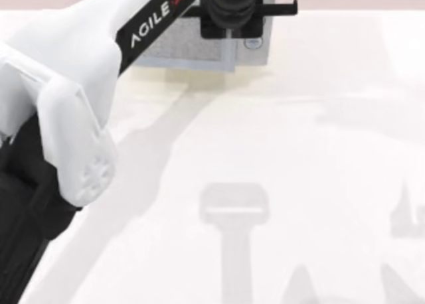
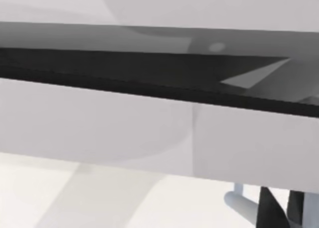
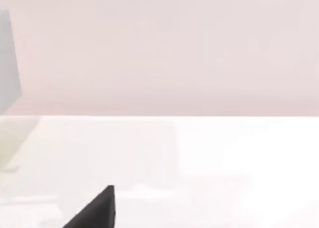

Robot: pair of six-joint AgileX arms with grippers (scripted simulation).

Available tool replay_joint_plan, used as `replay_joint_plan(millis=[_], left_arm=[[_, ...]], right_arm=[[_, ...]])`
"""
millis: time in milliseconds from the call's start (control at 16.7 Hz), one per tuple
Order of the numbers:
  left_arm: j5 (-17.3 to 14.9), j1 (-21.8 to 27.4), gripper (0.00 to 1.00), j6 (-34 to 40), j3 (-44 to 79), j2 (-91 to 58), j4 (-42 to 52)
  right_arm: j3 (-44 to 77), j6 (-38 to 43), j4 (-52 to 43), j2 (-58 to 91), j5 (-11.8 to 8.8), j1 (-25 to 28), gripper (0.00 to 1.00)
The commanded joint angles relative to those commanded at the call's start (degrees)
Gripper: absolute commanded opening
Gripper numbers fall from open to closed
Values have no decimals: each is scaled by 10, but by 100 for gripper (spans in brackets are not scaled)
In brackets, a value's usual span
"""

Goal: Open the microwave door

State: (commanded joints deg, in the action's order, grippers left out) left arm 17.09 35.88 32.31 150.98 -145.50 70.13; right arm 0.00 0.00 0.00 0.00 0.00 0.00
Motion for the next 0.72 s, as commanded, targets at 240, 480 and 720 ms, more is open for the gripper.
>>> replay_joint_plan(millis=[240, 480, 720], left_arm=[[0, 0, 0, 0, 0, 0, 0], [0, 0, 0, 0, 0, 0, 0], [-2, 5, 0, 2, 0, -3, -1]], right_arm=[[0, 0, 0, 0, 0, 0, 100], [0, 0, 0, 0, 0, 0, 100], [0, 0, 0, 0, 0, 0, 100]])
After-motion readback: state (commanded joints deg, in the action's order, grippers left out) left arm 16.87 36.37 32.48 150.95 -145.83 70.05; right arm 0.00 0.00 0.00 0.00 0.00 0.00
